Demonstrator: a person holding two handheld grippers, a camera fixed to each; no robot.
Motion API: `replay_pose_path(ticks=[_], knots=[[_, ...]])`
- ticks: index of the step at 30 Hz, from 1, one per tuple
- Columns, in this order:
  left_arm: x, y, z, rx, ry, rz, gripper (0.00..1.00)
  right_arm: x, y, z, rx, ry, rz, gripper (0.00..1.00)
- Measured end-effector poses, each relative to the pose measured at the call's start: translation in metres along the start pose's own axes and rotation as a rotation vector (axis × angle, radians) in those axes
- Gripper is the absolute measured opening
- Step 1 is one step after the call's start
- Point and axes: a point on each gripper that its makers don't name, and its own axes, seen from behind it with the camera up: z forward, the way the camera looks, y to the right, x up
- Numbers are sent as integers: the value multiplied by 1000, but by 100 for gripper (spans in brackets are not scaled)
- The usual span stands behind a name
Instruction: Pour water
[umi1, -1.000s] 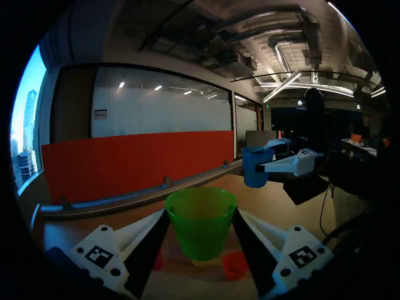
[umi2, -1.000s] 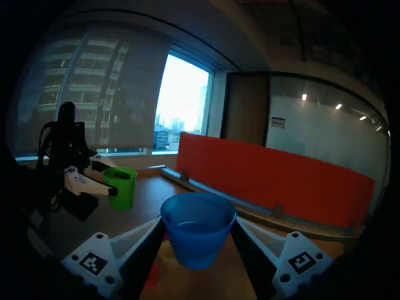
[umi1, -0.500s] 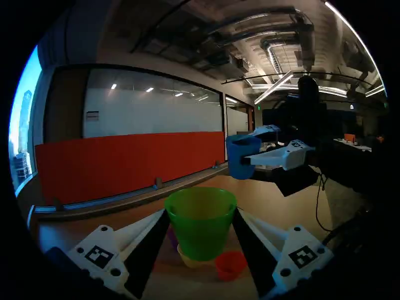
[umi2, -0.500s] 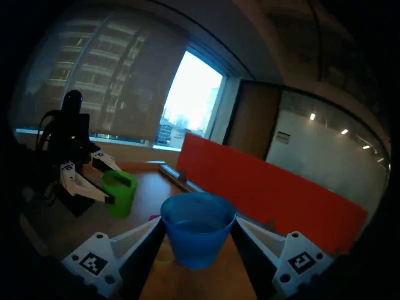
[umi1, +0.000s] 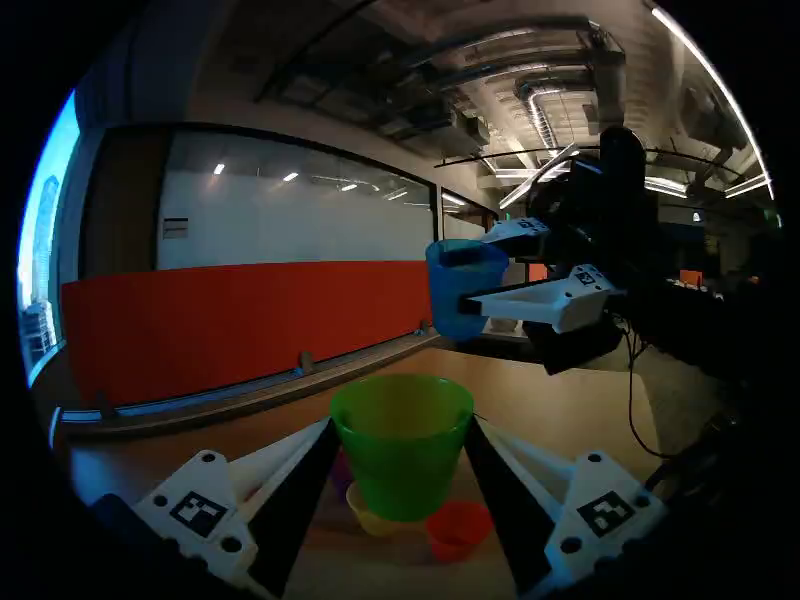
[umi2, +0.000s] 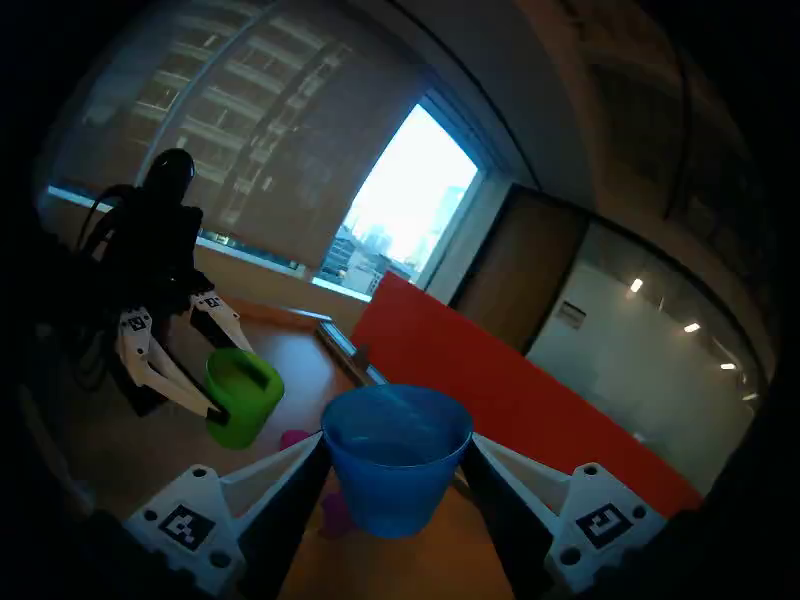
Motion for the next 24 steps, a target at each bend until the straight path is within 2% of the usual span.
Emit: replay_pose_path(ticks=[9,24], knots=[[-2,8,4,-18,-1,18,85,22,-5,15,9,2,-150,89],[3,16,8,-35,4,31,85,52,-5,29,-21,7,-355,89]])
